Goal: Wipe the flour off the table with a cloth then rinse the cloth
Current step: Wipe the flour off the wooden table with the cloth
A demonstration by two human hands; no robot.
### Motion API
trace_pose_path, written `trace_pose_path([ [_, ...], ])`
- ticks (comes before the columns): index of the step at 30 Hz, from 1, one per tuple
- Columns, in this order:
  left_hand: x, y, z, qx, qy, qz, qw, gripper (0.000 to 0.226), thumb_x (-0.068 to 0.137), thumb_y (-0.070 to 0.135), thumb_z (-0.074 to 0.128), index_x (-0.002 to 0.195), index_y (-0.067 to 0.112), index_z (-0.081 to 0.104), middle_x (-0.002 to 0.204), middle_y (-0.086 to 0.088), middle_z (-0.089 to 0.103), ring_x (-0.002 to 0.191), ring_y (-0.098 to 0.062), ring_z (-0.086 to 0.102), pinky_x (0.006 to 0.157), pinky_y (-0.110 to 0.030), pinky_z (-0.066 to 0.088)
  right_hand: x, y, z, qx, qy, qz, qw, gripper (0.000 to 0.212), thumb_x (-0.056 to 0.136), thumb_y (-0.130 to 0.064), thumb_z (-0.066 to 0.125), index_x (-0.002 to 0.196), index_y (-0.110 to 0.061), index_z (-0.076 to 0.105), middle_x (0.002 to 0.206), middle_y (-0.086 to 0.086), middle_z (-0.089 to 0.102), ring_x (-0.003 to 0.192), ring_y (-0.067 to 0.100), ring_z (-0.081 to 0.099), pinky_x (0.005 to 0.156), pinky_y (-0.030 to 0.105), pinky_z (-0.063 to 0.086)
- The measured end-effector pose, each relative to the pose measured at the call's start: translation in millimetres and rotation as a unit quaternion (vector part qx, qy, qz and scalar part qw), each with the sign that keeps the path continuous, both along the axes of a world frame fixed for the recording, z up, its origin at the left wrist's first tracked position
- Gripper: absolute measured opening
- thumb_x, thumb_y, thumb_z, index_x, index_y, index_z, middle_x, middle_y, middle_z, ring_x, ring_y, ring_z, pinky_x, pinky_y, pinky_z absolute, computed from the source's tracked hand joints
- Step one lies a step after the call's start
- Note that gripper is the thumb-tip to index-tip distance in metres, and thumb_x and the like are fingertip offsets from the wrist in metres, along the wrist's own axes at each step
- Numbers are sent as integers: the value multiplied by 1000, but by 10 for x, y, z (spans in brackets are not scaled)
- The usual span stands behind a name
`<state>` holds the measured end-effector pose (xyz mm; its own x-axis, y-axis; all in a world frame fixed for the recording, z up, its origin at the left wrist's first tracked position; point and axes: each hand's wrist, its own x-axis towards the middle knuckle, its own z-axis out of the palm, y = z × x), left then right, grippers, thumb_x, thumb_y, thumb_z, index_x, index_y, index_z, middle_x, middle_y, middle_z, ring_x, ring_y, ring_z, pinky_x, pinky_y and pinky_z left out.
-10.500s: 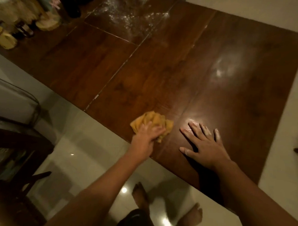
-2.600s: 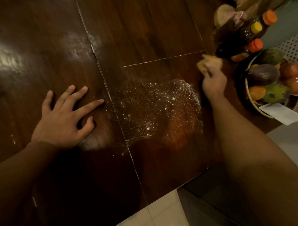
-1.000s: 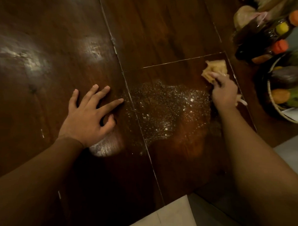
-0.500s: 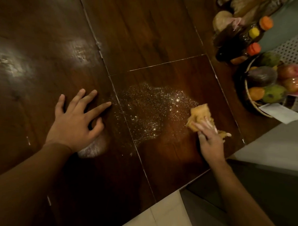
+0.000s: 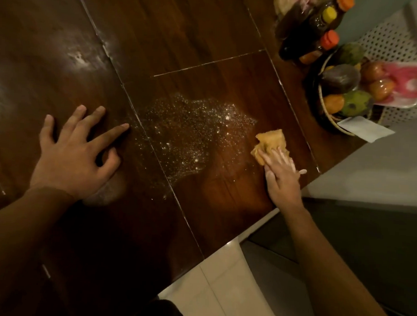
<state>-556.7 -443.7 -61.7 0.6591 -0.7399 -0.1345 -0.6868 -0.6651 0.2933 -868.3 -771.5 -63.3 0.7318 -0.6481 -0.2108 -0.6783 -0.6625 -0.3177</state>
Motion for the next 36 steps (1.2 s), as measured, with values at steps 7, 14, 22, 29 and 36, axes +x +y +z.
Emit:
trace_pose_path([
  [7,-8,9,-26,-8,-11,-5,1000,53,89,49,33,142,49,32,156,-2,25,147,-24,11,112,-61,5,-38,-726,-13,-34,-17,-351,935,49,104,-27,35,153,-29,36,163,6,27,151,32,19,121,59,14],
  [14,-8,9,-24,-9,-12,-4,1000,54,89,49,34,142,49,32,155,-2,26,147,-24,12,113,-61,5,1080,-346,-78,-24,-68,-144,987,46,103,-15,44,147,-23,47,158,4,38,149,30,24,122,55,13],
  [22,-1,9,-29,-15,-9,-6,1000,53,89,49,35,142,49,32,156,-1,25,147,-23,11,113,-61,5,1330,-317,-115,-4,-102,-205,973,41,103,-29,45,143,-40,48,156,-1,42,152,23,21,119,61,-8],
  [29,9,22,-30,-9,-5,-11,1000,53,91,50,34,143,51,29,157,1,22,148,-22,7,114,-61,3,1759,76,-23,100,-56,162,980,52,100,-17,52,134,-56,47,155,-5,43,149,19,21,120,64,5],
  [36,14,22,-34,-3,-7,-10,1000,52,91,51,34,143,51,27,157,2,22,148,-21,6,114,-61,3,2544,169,25,17,-98,-103,990,50,102,-15,49,151,-22,41,155,6,41,143,28,34,119,44,27],
])
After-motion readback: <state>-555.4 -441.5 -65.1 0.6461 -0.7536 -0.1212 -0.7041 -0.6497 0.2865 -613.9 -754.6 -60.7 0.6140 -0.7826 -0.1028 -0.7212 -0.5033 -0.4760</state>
